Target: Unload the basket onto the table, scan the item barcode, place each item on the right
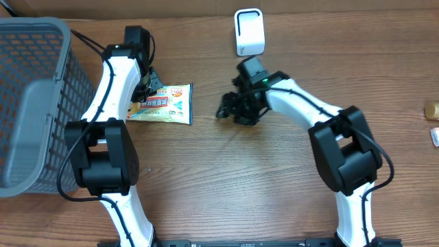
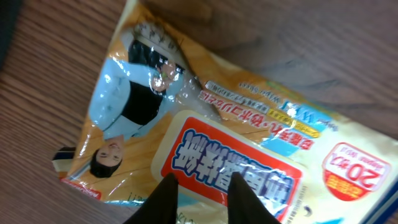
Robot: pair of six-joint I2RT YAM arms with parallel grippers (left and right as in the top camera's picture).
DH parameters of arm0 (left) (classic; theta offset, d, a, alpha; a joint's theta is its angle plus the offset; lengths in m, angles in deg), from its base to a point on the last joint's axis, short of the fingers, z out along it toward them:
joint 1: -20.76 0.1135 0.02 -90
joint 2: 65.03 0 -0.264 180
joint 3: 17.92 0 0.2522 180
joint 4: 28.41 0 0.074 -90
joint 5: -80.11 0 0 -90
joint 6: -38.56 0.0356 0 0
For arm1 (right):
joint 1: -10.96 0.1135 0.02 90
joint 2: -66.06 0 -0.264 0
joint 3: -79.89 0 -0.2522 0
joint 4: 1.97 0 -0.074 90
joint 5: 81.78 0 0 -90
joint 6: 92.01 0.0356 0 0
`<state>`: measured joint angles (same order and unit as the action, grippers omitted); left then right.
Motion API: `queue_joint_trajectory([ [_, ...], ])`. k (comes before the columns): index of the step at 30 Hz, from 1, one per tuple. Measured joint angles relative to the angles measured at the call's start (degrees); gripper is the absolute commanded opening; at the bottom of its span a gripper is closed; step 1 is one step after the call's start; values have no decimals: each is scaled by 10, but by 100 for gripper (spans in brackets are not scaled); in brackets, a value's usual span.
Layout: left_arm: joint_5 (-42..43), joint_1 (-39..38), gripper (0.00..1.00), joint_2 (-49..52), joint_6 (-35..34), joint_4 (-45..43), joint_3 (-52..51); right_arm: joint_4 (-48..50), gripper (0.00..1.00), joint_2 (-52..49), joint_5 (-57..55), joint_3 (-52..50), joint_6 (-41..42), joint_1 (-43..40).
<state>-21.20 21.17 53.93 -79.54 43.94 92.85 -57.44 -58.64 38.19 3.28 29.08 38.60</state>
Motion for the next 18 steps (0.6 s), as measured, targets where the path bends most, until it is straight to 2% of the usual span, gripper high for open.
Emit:
queue_joint_trajectory([
  [2, 3, 1, 29, 0, 1, -6, -15, -18, 65, 0, 0, 0, -8, -19],
  [4, 9, 1, 44, 0, 3, -12, -30, -40, 65, 0, 0, 0, -21, -41],
  [15, 19, 1, 45, 0, 11, -21, -44, -141, 65, 0, 3, 0, -95, -111],
  [18, 20, 1, 52, 0, 11, -21, -44, -161, 65, 0, 3, 0, -105, -125],
])
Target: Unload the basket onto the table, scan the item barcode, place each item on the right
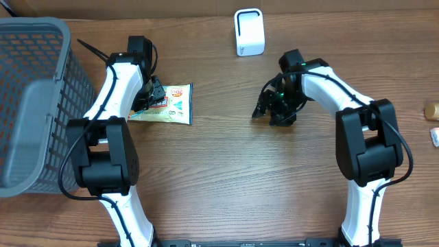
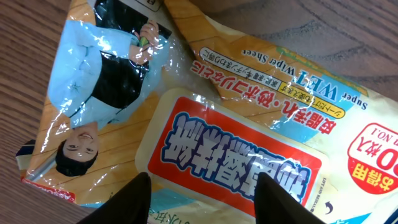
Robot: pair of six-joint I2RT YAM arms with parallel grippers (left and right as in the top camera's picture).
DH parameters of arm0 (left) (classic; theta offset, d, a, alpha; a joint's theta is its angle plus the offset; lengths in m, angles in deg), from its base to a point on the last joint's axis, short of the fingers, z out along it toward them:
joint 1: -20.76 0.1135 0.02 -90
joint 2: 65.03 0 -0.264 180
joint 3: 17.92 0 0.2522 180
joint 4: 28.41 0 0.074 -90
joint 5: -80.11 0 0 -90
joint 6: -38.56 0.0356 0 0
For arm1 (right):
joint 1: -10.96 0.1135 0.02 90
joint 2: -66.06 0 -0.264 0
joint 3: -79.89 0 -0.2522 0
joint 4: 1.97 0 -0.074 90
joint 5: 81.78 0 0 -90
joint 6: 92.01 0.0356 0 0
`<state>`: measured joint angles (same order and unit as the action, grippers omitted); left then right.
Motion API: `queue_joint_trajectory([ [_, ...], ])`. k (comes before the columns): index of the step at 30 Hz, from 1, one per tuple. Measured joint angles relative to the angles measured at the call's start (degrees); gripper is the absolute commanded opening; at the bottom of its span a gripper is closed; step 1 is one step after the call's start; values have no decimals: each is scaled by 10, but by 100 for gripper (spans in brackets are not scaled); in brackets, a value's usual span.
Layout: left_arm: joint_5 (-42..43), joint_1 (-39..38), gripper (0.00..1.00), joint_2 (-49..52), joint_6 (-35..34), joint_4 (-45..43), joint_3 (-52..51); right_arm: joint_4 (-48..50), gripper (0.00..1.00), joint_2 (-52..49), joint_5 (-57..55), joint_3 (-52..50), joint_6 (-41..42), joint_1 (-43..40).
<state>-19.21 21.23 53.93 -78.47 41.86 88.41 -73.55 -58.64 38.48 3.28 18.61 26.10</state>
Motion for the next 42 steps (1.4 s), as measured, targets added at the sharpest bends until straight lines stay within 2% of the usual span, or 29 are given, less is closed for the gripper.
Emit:
queue_joint_trajectory([
  [5, 2, 0, 58, 0, 2, 0, 0, -14, 66, 0, 0, 0, -8, -28],
  [18, 2, 0, 64, 0, 2, 0, -1, -23, 71, 0, 0, 0, -12, -46],
  [26, 3, 0, 64, 0, 2, -4, -1, -22, 73, 0, 0, 0, -12, -46],
  [34, 32, 0, 64, 0, 52, -18, -1, -17, 74, 0, 0, 0, -12, -46],
  [42, 45, 0, 63, 0, 65, 38, 19, -16, 75, 0, 0, 0, -12, -46],
])
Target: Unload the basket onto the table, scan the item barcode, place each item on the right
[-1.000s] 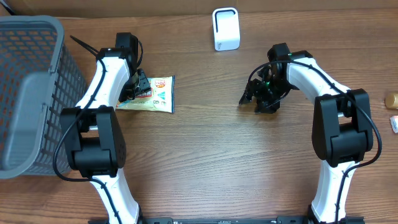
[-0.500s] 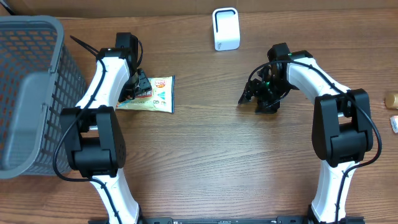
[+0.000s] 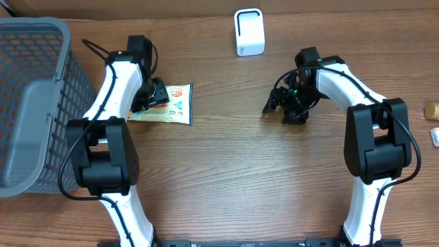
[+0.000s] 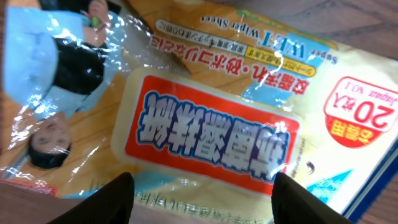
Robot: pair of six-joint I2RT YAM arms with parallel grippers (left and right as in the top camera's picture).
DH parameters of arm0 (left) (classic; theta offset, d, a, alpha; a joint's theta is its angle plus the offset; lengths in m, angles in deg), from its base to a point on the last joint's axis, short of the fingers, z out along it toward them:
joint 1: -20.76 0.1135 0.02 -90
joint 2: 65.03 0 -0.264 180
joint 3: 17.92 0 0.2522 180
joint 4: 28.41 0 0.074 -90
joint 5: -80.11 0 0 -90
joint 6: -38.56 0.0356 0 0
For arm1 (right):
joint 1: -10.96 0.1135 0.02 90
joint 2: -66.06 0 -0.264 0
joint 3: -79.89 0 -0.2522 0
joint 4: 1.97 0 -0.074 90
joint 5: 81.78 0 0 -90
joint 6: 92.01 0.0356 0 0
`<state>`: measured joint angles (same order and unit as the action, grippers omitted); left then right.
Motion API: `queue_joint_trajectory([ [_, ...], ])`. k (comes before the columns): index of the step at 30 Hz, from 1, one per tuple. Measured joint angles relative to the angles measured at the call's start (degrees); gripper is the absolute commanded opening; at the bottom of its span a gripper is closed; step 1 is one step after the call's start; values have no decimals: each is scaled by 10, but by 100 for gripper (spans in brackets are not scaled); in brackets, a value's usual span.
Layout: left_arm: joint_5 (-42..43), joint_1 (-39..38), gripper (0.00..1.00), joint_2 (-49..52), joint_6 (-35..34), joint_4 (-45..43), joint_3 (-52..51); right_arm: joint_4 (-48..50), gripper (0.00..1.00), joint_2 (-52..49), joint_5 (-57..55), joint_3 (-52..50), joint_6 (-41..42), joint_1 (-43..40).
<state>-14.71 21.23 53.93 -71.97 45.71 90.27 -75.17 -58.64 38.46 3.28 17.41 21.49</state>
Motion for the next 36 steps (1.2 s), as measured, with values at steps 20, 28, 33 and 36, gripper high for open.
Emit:
queue_joint_trajectory([
  [20, 8, 0, 68, 0, 13, 10, 64, 1, 75, 0, 2, 0, -11, 0],
  [28, 12, 0, 67, 0, 15, -37, 28, 3, 75, 0, 3, 0, -13, 0],
  [33, 15, 0, 67, 0, 15, -68, -8, 5, 75, 0, 4, 0, -14, 0],
  [36, 28, -1, 66, 0, 15, -90, -33, 7, 75, 0, 4, 0, -14, 0],
])
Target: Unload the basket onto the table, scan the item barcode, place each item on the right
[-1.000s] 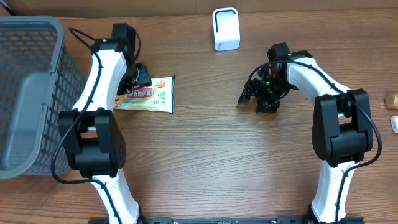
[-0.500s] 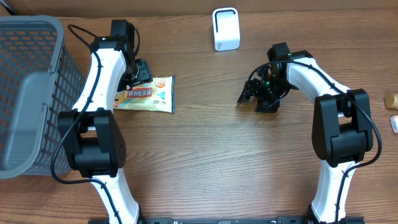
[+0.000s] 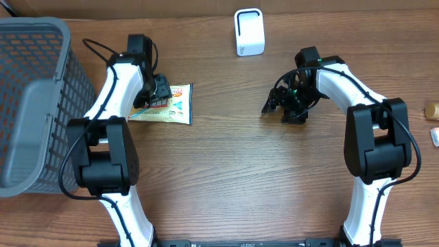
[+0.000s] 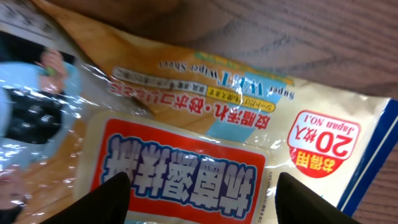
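A yellow wet-wipes packet (image 3: 170, 106) with a red label lies flat on the wooden table, left of centre. My left gripper (image 3: 156, 90) hangs low over its left part. In the left wrist view the packet (image 4: 205, 118) fills the frame, and my left gripper (image 4: 208, 202) is open wide, one finger (image 4: 109, 202) on each side of the red label. No barcode shows on the face that is up. My right gripper (image 3: 285, 110) is down near the table at centre right, far from the packet. Its jaw state is unclear from above.
A white scanner unit (image 3: 248, 31) stands at the back centre. A large grey mesh basket (image 3: 41, 110) fills the left side, close to my left arm. A small brown object (image 3: 431, 109) and a white one (image 3: 435, 136) lie at the right edge.
My left gripper has shifted a little toward the packet's right end, so the "20" mark sits more central in the wrist view. Its fingers remain wide apart. The right arm has not moved.
First my left fingers stood close together over the packet, and my right gripper was near the table's middle. Then the left fingers were wider apart and the right gripper farther right. Later the left was spread fully, the right at centre right, and both stay so now.
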Robot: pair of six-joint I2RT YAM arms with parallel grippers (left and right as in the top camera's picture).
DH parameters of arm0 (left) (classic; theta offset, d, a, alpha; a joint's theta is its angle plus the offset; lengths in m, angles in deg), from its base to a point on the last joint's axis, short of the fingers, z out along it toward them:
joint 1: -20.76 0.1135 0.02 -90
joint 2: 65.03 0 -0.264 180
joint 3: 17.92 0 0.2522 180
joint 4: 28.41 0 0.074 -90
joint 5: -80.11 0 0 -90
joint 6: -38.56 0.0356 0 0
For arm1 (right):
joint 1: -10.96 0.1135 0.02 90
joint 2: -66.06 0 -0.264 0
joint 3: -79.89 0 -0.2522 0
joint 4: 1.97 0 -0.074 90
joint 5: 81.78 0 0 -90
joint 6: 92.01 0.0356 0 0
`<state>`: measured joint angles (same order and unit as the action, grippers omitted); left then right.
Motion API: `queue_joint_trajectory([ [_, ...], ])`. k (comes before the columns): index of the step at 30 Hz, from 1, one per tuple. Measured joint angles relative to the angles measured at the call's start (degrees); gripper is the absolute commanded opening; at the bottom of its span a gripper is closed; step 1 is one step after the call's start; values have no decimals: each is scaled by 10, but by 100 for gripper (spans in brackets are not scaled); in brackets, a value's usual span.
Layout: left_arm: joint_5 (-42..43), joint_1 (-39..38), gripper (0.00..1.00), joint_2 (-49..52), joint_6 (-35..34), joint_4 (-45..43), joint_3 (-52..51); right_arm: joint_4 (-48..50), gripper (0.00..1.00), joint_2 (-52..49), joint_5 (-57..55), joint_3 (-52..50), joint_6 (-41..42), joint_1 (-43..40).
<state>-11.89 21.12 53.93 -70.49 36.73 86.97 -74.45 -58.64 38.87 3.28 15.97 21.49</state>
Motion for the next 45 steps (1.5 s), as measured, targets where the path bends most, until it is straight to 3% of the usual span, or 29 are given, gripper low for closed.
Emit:
queue_joint_trajectory([
  [15, 81, -23, 66, 0, 18, -24, -31, 2, 75, 0, 0, 0, 0, 0],
  [33, 165, -196, 69, 2, 30, -16, -37, 19, 75, 0, 4, 0, 0, 0],
  [40, 195, -202, 71, 5, 57, 53, -24, 40, 75, 0, 19, 0, 0, 0],
  [45, 191, -195, 77, 13, 67, 103, 43, 61, 78, 0, 37, 0, -1, 3],
])
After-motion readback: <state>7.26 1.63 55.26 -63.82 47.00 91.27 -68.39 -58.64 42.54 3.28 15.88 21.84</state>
